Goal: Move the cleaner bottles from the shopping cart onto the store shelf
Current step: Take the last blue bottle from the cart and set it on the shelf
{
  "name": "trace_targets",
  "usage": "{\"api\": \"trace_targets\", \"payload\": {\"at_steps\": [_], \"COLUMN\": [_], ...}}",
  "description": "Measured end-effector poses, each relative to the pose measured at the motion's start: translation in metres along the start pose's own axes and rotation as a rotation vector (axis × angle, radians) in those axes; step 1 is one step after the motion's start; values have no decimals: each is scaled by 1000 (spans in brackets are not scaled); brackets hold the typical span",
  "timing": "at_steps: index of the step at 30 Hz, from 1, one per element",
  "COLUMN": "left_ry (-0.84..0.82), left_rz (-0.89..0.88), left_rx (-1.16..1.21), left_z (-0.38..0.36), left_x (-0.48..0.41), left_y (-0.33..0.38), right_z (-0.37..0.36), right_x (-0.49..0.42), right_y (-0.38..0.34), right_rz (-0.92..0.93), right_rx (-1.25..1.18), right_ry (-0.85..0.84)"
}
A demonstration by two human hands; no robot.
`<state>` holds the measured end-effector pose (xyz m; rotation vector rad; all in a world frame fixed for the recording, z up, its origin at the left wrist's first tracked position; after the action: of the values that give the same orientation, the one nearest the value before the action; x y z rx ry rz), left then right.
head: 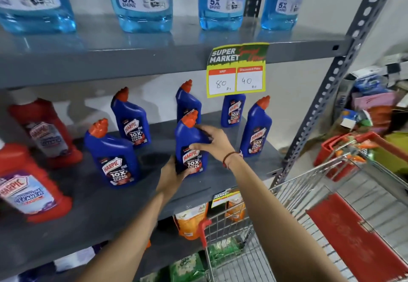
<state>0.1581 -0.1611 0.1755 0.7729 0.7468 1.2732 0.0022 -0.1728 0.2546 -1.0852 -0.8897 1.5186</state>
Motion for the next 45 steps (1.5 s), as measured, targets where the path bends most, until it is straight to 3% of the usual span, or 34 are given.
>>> {"api": "trace_targets", "payload": {"at_steps": [5, 10, 19, 39, 42, 45], "left_ry": [35, 79, 40, 49, 0, 5], "left_rz": [-55, -52, -59, -123, -103, -124], "left_rx": [-155, -166, -182, -241, -182, -37], "left_z": [3, -7, -26, -37, -36, -16], "left_x": [8, 3, -22, -29, -26, -1], "left_y": [-26, -22, -13, -14, -10, -11], "right_z": [-4, -17, 5, 12, 14, 13], "right_x": [18, 36, 21, 18, 27, 54], "right_y": [53, 96, 103, 121, 120, 111], "right_rz": [-116, -185, -148, -265, -277, -277], "right_rx": [-109, -111, -66, -114, -200, -177], "right_ry": [63, 73, 102, 93, 188, 456]}}
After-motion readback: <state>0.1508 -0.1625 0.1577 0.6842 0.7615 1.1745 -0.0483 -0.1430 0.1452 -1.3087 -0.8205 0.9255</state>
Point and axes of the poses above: each hand's wrist, its own x-axis away from the middle knuckle, its own z-axis out of the back of the hand, y = z × x, the point moved 4 cm from there along -x, towards the middle knuckle, and after that the axes turned 7 degrees about -x, right-handed, at the moved point
